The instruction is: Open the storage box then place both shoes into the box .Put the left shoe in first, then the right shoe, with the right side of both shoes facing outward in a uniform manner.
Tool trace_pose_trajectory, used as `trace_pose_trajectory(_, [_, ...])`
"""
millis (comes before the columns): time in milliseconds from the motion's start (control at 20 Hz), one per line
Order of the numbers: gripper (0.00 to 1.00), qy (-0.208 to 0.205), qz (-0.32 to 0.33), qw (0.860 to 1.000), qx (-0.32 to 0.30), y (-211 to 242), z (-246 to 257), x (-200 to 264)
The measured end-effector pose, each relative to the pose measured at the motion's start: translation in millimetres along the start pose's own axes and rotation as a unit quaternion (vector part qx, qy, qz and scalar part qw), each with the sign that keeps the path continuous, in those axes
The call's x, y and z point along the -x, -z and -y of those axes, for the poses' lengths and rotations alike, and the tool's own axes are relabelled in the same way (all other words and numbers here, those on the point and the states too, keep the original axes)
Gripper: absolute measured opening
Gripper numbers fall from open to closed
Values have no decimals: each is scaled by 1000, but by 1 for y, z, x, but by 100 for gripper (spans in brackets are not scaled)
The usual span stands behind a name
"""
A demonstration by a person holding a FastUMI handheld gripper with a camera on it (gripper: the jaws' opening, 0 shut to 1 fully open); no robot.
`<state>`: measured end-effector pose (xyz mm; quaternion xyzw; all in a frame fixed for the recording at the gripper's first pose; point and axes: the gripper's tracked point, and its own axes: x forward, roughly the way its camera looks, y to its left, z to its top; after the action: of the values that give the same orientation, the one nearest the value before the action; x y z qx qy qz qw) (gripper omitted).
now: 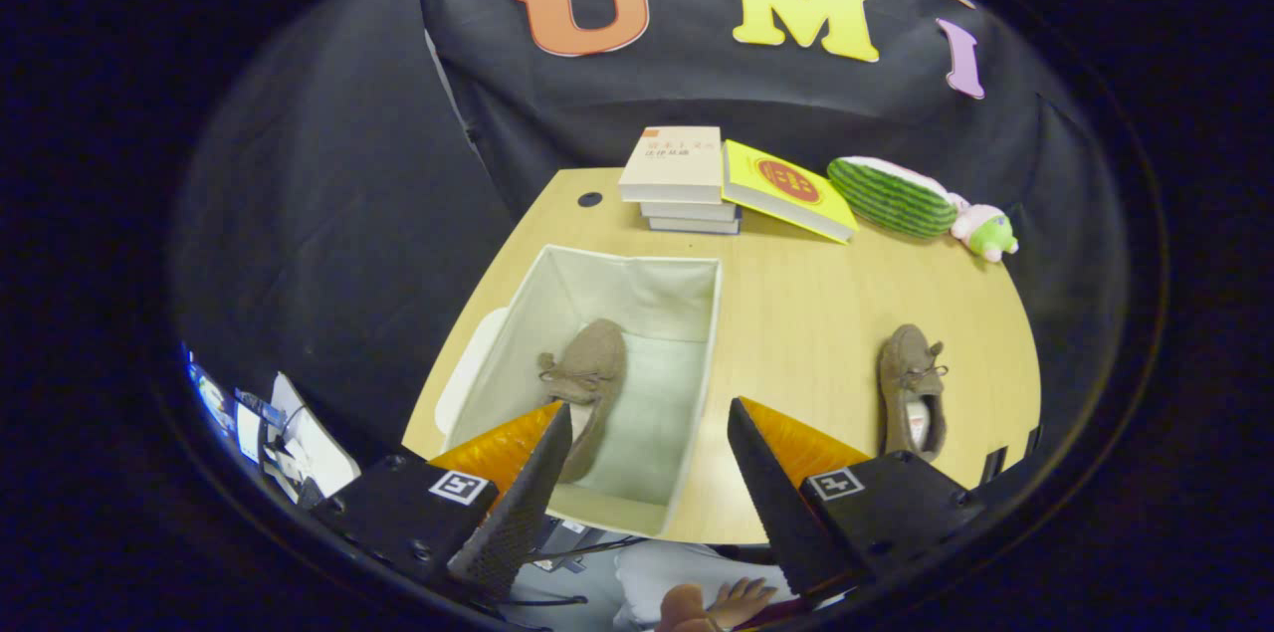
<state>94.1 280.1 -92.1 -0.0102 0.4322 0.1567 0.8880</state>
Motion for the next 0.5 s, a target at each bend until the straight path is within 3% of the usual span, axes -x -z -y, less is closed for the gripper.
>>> trace_pose_trajectory(500, [100, 56, -12, 998, -5, 4, 127, -3])
